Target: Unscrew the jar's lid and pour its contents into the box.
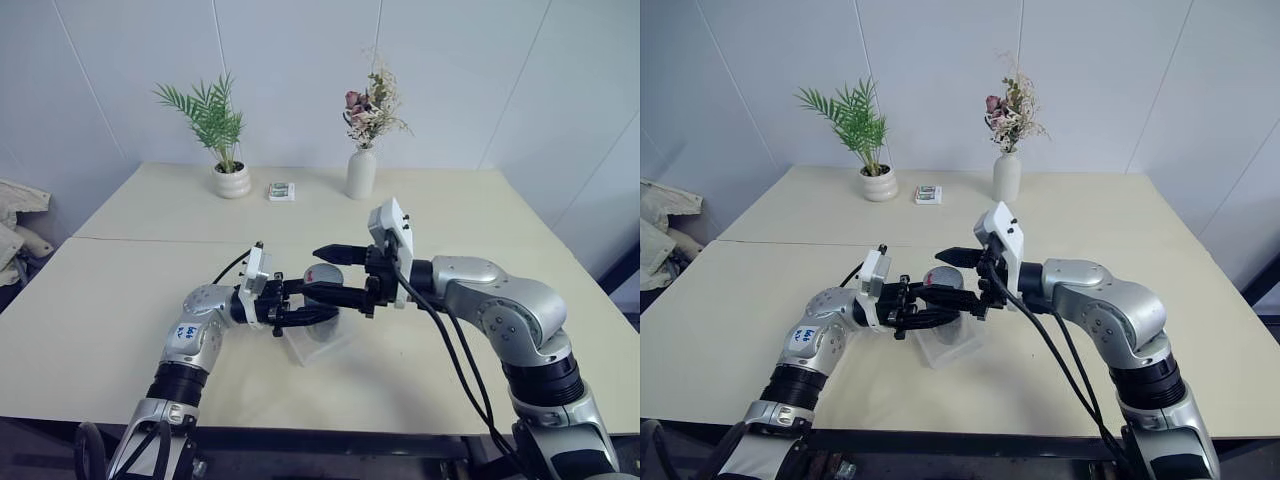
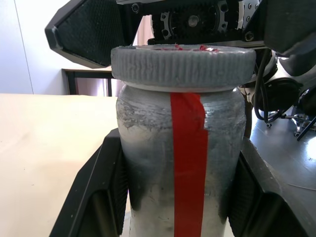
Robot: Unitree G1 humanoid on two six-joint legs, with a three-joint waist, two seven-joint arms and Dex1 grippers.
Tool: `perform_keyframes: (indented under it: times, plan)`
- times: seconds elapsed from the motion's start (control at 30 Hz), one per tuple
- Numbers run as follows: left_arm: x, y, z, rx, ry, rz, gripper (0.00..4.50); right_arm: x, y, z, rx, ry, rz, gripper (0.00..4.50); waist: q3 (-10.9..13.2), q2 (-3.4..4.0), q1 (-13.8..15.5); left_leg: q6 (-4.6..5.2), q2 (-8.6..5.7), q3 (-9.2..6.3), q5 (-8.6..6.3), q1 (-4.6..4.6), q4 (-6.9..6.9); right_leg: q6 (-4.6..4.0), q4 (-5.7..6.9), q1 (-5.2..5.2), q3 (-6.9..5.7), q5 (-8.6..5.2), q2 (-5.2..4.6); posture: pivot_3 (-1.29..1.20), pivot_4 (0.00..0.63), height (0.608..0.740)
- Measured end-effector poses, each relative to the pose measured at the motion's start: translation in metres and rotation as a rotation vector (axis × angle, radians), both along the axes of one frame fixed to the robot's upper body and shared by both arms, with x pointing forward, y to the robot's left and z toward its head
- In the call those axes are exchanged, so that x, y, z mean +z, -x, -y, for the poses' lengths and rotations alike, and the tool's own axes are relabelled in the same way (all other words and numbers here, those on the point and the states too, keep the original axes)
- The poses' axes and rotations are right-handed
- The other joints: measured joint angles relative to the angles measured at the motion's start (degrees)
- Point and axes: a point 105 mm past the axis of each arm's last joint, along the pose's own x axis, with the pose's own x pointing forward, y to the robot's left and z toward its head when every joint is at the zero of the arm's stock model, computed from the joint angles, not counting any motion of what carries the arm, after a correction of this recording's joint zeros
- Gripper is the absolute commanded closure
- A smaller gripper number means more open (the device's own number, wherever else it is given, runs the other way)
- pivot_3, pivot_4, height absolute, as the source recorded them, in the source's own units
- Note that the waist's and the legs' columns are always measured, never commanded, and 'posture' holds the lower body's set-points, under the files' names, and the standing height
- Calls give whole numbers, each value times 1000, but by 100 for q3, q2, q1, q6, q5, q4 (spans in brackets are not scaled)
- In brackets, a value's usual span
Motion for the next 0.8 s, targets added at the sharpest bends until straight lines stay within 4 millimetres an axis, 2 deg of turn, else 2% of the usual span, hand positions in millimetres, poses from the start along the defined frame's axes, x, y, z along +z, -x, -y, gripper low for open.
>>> perform_keyframes:
  times: [0.4, 0.5, 0.6, 0.8]
  plan:
    - [0, 0, 0, 0, 0, 0, 2392, -4, -3, 0, -11, 15, -10, 312, 0, 0, 2, 0, -1, 0, 0, 0, 2, 0, 0, 0, 0, 0, 0, 0, 150, 740]
    - [0, 0, 0, 0, 0, 0, 2392, -4, -3, -1, -10, 14, -11, 895, 0, 0, 2, 0, -1, 0, 0, 0, 2, 0, 0, 0, 0, 0, 0, 0, 150, 740]
    - [0, 0, 0, 1, 1, 1, 2392, -5, -3, -1, -2, 14, -12, 1905, 0, 0, 2, 0, 0, 0, 0, 0, 2, 0, 0, 0, 0, 0, 0, 0, 150, 740]
    - [0, 0, 0, 3, 2, 1, 2392, -5, -3, -1, 0, 10, -17, 1945, 0, 0, 1, 0, -1, 0, 0, 0, 2, 0, 0, 0, 0, 0, 0, 0, 150, 740]
